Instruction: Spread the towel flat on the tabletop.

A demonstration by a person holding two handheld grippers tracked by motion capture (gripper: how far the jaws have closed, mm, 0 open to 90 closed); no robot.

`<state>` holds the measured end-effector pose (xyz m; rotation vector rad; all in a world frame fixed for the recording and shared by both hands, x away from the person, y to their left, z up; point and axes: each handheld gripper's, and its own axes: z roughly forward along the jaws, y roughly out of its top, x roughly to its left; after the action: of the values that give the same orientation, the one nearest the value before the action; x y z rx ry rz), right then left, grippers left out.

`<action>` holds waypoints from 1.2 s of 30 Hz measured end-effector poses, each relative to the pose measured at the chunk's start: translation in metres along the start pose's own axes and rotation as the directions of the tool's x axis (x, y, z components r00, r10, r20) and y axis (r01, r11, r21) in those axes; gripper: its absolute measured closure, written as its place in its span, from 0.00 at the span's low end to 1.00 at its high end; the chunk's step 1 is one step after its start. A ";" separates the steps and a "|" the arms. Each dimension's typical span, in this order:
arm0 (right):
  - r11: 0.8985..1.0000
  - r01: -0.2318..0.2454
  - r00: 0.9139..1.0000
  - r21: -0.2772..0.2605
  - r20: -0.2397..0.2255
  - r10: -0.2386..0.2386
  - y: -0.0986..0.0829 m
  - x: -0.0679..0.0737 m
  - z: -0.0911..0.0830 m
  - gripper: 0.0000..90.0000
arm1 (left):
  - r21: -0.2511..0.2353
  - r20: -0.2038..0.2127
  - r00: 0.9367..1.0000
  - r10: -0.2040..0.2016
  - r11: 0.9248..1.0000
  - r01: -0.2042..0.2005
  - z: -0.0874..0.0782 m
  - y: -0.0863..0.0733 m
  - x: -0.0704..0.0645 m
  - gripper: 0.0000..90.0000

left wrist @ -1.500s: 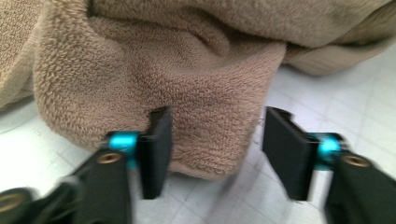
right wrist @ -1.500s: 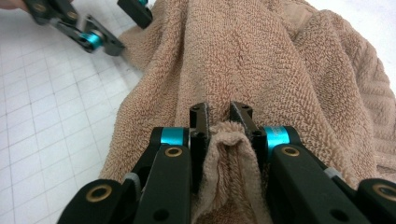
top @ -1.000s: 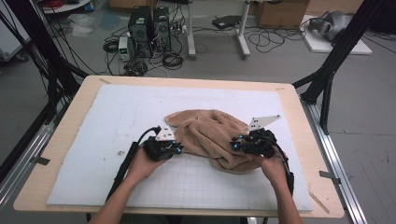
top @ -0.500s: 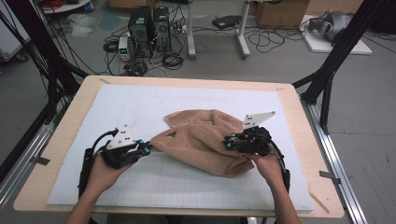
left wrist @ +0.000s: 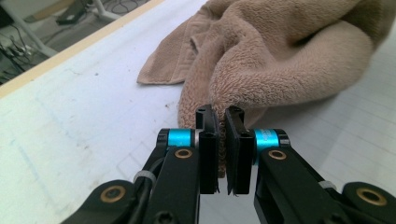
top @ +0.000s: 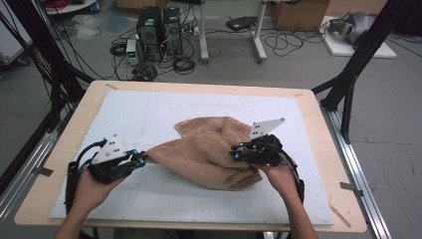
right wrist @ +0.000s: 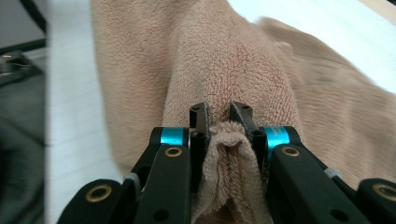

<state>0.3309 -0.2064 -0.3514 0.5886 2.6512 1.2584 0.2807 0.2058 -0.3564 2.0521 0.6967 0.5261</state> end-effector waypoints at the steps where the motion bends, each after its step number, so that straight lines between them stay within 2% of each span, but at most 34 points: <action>1: 0.999 -0.032 0.999 0.002 0.037 0.032 -0.005 -0.014 -0.001 0.87 | 0.005 0.002 1.000 -0.017 1.000 0.017 0.011 0.003 0.006 0.94; 2: 0.998 -0.057 0.997 0.005 0.049 0.057 -0.008 -0.021 -0.002 0.87 | 0.022 -0.014 1.000 -0.023 0.999 0.024 0.035 0.008 0.015 0.94; 3: 0.997 -0.075 0.995 0.001 0.058 0.075 -0.011 -0.029 -0.002 0.87 | 0.022 -0.014 1.000 -0.023 0.999 0.024 0.035 0.008 0.015 0.94; 5: 0.994 -0.112 0.990 0.006 0.089 0.111 -0.019 -0.044 -0.003 0.87 | 0.025 -0.008 0.998 -0.064 0.998 0.065 0.057 0.012 0.027 0.94; 6: 0.994 -0.112 0.990 0.006 0.089 0.111 -0.019 -0.044 -0.003 0.87 | 0.028 -0.012 0.997 -0.079 0.996 0.079 0.068 0.013 0.032 0.94; 7: 0.990 -0.143 0.983 0.014 0.115 0.140 -0.026 -0.057 -0.003 0.87 | 0.033 -0.006 0.994 -0.108 0.994 0.108 0.078 0.013 0.037 0.94; 8: 0.987 -0.162 0.980 0.011 0.121 0.160 -0.029 -0.063 -0.002 0.87 | 0.052 -0.018 0.991 -0.133 0.990 0.133 0.096 0.015 0.045 0.94; 9: 0.985 -0.173 0.976 0.012 0.137 0.169 -0.033 -0.068 -0.003 0.87 | 0.052 -0.018 0.991 -0.133 0.990 0.133 0.096 0.015 0.045 0.94; 10: 0.983 -0.183 0.972 0.011 0.149 0.180 -0.036 -0.074 -0.003 0.87 | 0.059 -0.017 0.989 -0.144 0.988 0.145 0.104 0.016 0.048 0.94; 11: 0.983 -0.183 0.972 0.011 0.149 0.180 -0.036 -0.074 -0.003 0.87 | 0.064 -0.024 0.990 -0.139 0.988 0.140 0.111 0.017 0.050 0.94; 12: 0.976 -0.217 0.963 0.010 0.165 0.213 -0.041 -0.085 -0.001 0.87 | 0.083 -0.027 0.984 -0.176 0.981 0.178 0.127 0.015 0.056 0.94; 13: 0.973 -0.229 0.960 0.018 0.172 0.222 -0.043 -0.089 0.001 0.87 | 0.083 -0.027 0.984 -0.176 0.981 0.178 0.127 0.015 0.056 0.94; 15: 0.968 -0.249 0.954 0.032 0.180 0.240 -0.048 -0.096 0.007 0.87 | 0.126 -0.045 0.983 -0.176 0.976 0.180 0.141 0.011 0.059 0.94; 16: 0.965 -0.260 0.953 0.039 0.174 0.249 -0.050 -0.098 0.011 0.87 | 0.146 -0.037 0.981 -0.189 0.971 0.192 0.147 0.009 0.059 0.93; 18: 0.964 -0.262 0.953 0.049 0.171 0.251 -0.051 -0.099 0.015 0.85 | 0.165 -0.023 0.981 -0.194 0.967 0.195 0.153 0.006 0.059 0.91; 21: 0.967 -0.256 0.955 0.011 0.160 0.251 -0.048 -0.095 0.009 0.78 | 0.161 0.003 0.983 -0.184 0.970 0.181 0.146 0.008 0.056 0.78; 22: 0.967 -0.256 0.955 0.011 0.160 0.251 -0.048 -0.095 0.009 0.78 | 0.152 0.008 0.984 -0.180 0.972 0.176 0.141 0.009 0.056 0.78; 23: 0.971 -0.237 0.958 -0.020 0.164 0.237 -0.044 -0.089 0.001 0.72 | 0.137 0.016 0.984 -0.178 0.975 0.174 0.134 0.010 0.055 0.73; 24: 0.973 -0.228 0.959 -0.033 0.165 0.231 -0.041 -0.085 -0.004 0.71 | 0.111 0.024 0.985 -0.169 0.980 0.165 0.120 0.011 0.054 0.70; 25: 0.976 -0.215 0.962 -0.044 0.161 0.220 -0.039 -0.081 -0.008 0.69 | 0.111 0.024 0.985 -0.169 0.980 0.165 0.120 0.011 0.054 0.67; 26: 0.978 -0.203 0.963 -0.050 0.169 0.209 -0.037 -0.076 -0.013 0.67 | 0.096 0.035 0.987 -0.159 0.983 0.155 0.106 0.009 0.052 0.66; 27: 0.981 -0.184 0.965 -0.053 0.182 0.191 -0.035 -0.071 -0.017 0.65 | 0.096 0.035 0.987 -0.159 0.983 0.155 0.106 0.009 0.052 0.64; 30: 0.983 -0.171 0.965 -0.062 0.189 0.180 -0.032 -0.062 -0.024 0.61 | 0.080 0.031 0.990 -0.141 0.987 0.138 0.087 0.003 0.048 0.61; 31: 0.985 -0.158 0.967 -0.070 0.190 0.169 -0.029 -0.057 -0.028 0.60 | 0.074 0.027 0.989 -0.145 0.987 0.143 0.081 0.001 0.046 0.60; 32: 0.988 -0.137 0.971 -0.074 0.188 0.148 -0.026 -0.048 -0.033 0.56 | 0.073 0.029 0.989 -0.144 0.987 0.141 0.076 -0.002 0.046 0.57; 33: 0.988 -0.134 0.972 -0.072 0.186 0.145 -0.025 -0.044 -0.034 0.56 | 0.070 0.030 0.989 -0.144 0.987 0.142 0.072 -0.005 0.045 0.57; 36: 0.993 -0.098 0.982 -0.061 0.156 0.107 -0.022 -0.030 -0.034 0.54 | 0.080 0.029 0.988 -0.149 0.986 0.147 0.062 -0.014 0.040 0.52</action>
<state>0.3417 -0.2549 -0.3476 0.7919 2.4782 1.2470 0.3440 0.2009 -0.3961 2.0564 0.8532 0.3830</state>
